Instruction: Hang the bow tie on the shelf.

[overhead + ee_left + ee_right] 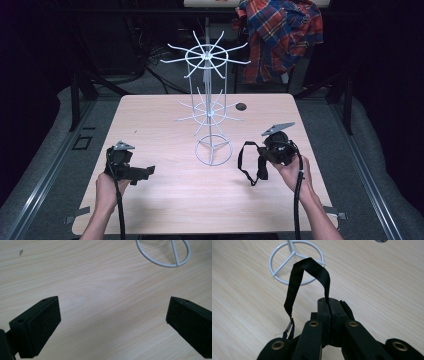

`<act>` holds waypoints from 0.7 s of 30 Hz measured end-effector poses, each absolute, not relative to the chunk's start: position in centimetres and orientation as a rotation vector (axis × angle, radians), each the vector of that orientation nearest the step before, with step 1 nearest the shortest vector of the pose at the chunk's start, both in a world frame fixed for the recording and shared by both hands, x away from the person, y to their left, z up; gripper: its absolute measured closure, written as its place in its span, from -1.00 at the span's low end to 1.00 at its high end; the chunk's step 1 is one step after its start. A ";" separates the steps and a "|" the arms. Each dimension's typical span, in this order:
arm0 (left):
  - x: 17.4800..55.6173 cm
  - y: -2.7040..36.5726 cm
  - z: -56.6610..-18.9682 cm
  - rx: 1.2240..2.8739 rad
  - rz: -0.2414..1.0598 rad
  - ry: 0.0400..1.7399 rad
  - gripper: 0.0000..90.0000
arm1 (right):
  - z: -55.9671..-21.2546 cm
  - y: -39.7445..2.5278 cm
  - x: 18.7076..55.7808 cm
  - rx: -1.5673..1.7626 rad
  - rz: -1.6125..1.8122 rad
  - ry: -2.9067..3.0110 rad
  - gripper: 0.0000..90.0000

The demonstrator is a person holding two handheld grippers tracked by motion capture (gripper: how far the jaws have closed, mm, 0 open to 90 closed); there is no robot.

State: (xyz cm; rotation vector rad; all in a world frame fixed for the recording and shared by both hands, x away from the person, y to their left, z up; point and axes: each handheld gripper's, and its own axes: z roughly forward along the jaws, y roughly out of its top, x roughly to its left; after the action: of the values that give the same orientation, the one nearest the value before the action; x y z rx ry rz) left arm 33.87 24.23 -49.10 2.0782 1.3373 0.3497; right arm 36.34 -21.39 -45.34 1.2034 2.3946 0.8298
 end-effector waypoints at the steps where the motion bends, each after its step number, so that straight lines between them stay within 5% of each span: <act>1: 33.9 24.2 -49.1 2.080 0.354 1.335 -1.00 | -45.0 -21.4 36.3 1.197 0.839 2.389 0.97; 21: 33.9 24.1 -49.1 2.081 0.363 1.331 -1.00 | -43.8 -19.7 37.4 1.158 0.873 2.362 0.98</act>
State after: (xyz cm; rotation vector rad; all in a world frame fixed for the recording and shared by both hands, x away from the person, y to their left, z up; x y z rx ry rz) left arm 33.89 24.12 -49.07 2.0811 1.3305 0.3630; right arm 37.44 -19.67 -43.80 1.1578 2.3621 0.8730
